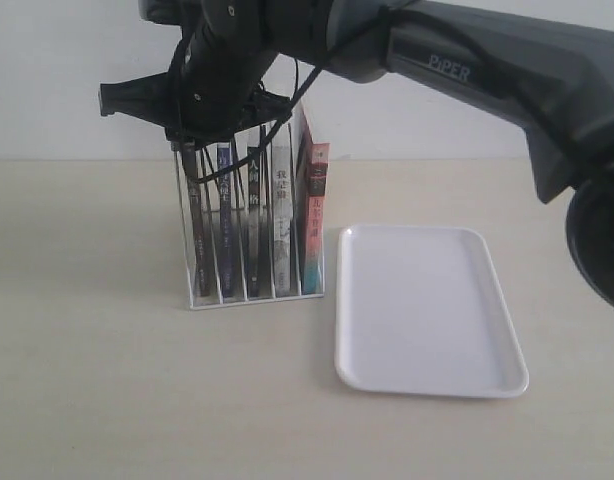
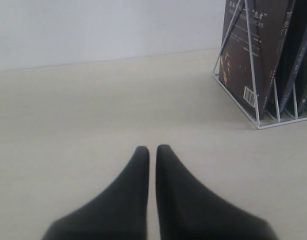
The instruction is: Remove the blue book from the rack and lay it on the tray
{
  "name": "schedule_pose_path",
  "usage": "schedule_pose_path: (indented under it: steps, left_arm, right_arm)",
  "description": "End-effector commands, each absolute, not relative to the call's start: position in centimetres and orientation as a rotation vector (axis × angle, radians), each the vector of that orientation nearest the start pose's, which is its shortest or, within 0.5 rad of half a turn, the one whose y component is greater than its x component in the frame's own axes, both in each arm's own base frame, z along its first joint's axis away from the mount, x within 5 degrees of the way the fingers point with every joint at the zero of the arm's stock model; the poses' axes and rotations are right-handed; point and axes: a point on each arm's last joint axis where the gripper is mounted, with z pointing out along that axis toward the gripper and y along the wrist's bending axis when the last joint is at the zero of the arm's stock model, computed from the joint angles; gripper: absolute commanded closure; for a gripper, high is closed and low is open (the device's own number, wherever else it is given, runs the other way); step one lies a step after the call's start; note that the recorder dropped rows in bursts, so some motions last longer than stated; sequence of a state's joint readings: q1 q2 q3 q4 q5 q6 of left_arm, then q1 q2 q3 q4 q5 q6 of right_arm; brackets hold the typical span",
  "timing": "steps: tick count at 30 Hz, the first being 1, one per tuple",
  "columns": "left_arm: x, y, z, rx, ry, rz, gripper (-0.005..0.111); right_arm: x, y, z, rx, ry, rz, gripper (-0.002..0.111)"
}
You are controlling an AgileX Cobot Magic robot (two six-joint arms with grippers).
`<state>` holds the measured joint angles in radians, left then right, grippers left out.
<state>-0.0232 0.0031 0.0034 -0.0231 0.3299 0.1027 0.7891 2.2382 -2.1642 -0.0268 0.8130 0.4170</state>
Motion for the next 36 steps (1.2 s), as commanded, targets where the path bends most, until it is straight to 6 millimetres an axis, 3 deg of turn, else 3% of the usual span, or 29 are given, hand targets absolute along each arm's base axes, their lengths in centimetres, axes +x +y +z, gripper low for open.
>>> schedule_pose_path:
  steps: [1, 6, 14, 17, 36]
  left_arm:
    - [5.4, -0.2, 18.5, 0.097, 1.795, 0.035, 0.102]
    - [5.4, -0.2, 18.5, 0.097, 1.795, 0.035, 0.102]
    - [5.4, -0.2, 18.5, 0.097, 1.795, 0.035, 0.102]
    - [5.4, -0.2, 18.5, 0.097, 1.795, 0.035, 0.102]
    - [5.4, -0.2, 18.5, 0.097, 1.795, 0.035, 0.102]
  right_arm:
    - [36.9, 36.5, 27.8, -0.469, 2.399, 0.505, 0.108]
    - [36.9, 36.6, 29.4, -0.463, 2.362, 0.525, 0.108]
    - [36.5, 35.1, 36.6, -0.444, 2.245, 0.465, 0.108]
    - [36.0, 34.2, 38.5, -0.438, 2.234, 0.434, 0.108]
    - [35.7, 33.9, 39.1, -0.445, 2.24, 0.415, 0.108]
